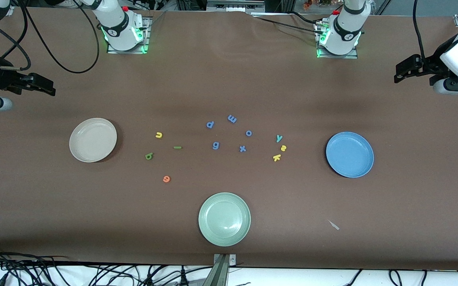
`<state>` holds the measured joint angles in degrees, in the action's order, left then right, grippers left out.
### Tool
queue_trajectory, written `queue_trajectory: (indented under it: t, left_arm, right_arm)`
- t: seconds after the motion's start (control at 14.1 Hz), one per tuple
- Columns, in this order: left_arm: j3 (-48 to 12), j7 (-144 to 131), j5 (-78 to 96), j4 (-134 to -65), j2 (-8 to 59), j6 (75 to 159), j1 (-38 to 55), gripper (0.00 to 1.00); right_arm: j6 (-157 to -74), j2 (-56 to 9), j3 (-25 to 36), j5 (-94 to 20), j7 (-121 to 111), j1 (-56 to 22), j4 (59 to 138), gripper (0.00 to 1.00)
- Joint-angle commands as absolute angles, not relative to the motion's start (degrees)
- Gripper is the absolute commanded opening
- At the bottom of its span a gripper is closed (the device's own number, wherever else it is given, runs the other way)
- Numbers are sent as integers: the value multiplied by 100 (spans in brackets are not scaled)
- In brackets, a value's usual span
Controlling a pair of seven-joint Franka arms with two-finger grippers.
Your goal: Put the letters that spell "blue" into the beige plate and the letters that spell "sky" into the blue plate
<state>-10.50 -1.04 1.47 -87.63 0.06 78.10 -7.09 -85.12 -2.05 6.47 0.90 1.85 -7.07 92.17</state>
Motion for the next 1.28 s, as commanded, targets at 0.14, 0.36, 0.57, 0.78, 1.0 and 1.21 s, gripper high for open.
queue_trajectory:
  t: [0.14, 0.36, 0.57, 0.78, 1.0, 1.21]
  left_arm:
    - [-1028, -176, 299, -8596, 88, 7743, -703, 100]
    - [-1063, -176, 299, -8596, 79, 7743, -677, 100]
    - [-1055, -176, 299, -8596, 79, 7743, -677, 100]
    - [-1063, -176, 299, -8596, 79, 7743, -668, 100]
    - [-1098, -184, 299, -8596, 79, 7743, -668, 100]
    - [-1116, -185, 299, -8596, 79, 7743, -668, 100]
  right_arm:
    - [-8420, -264, 633, 167, 167, -694, 9070, 100]
    - [-8420, -264, 633, 167, 167, -694, 9070, 100]
    - [-8420, -264, 633, 167, 167, -694, 9070, 100]
    - [-8411, -264, 633, 176, 167, -694, 9070, 100]
    - [-8402, -264, 624, 176, 167, -694, 9079, 100]
    - [-8402, -264, 633, 176, 167, -694, 9079, 100]
